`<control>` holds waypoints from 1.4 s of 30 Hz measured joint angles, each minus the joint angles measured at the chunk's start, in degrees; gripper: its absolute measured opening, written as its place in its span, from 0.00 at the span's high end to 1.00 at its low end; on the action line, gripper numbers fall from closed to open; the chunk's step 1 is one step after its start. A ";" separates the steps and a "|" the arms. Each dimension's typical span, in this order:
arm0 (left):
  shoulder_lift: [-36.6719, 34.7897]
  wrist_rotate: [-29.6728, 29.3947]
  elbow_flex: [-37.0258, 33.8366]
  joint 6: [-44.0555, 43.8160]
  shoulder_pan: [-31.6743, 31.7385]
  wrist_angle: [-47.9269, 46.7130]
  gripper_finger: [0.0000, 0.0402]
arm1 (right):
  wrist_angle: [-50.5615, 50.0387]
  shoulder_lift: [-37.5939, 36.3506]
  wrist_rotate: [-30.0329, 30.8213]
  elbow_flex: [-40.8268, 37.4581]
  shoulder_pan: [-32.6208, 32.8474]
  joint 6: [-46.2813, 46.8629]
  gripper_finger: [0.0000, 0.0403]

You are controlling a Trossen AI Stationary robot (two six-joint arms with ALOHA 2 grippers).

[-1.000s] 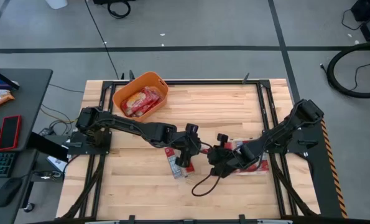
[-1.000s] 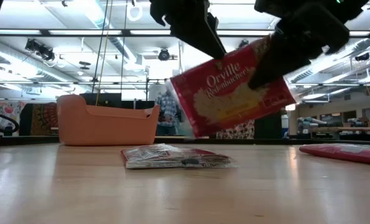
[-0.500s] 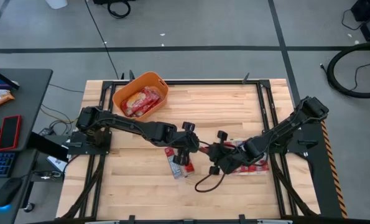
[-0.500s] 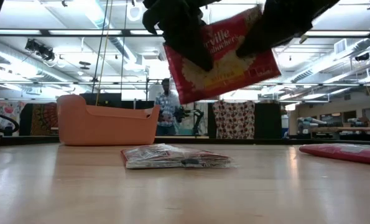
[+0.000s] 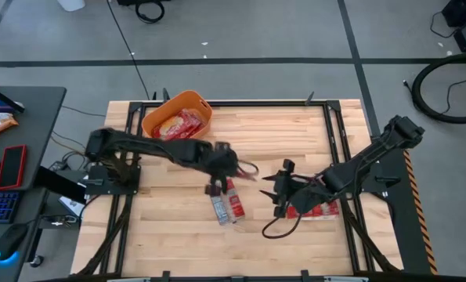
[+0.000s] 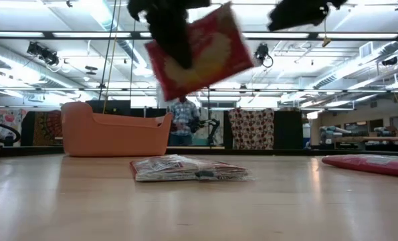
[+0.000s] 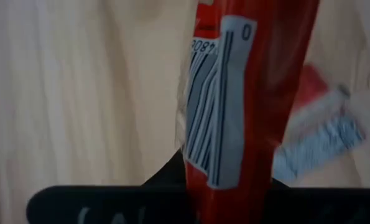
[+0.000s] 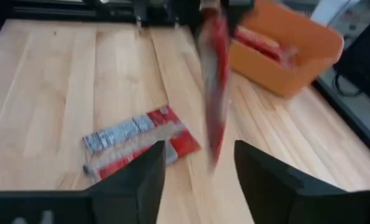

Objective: Sort popcorn bags into baskets
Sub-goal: Put the red popcorn bag into the orange container

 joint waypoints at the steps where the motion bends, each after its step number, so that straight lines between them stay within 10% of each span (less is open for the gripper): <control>1: -1.28 0.26 -0.26 -0.75 1.19 -1.52 0.93 | -2.50 -0.88 0.02 0.00 0.17 1.73 0.49; 12: -16.14 7.65 -10.12 -4.59 21.65 -7.56 0.93 | -7.88 2.15 -0.10 -0.06 1.79 10.60 0.46; 27: -14.83 21.87 -18.61 0.40 56.31 -8.10 0.93 | -5.82 4.42 -0.15 -0.11 2.71 10.62 0.46; 35: -9.23 22.20 -20.23 0.25 60.64 -8.63 0.91 | -4.61 4.42 -0.05 -0.11 2.69 9.55 0.46; 42: -8.74 10.19 -19.09 1.38 59.11 -9.10 0.70 | -4.49 4.42 -0.06 -0.11 2.70 9.24 0.46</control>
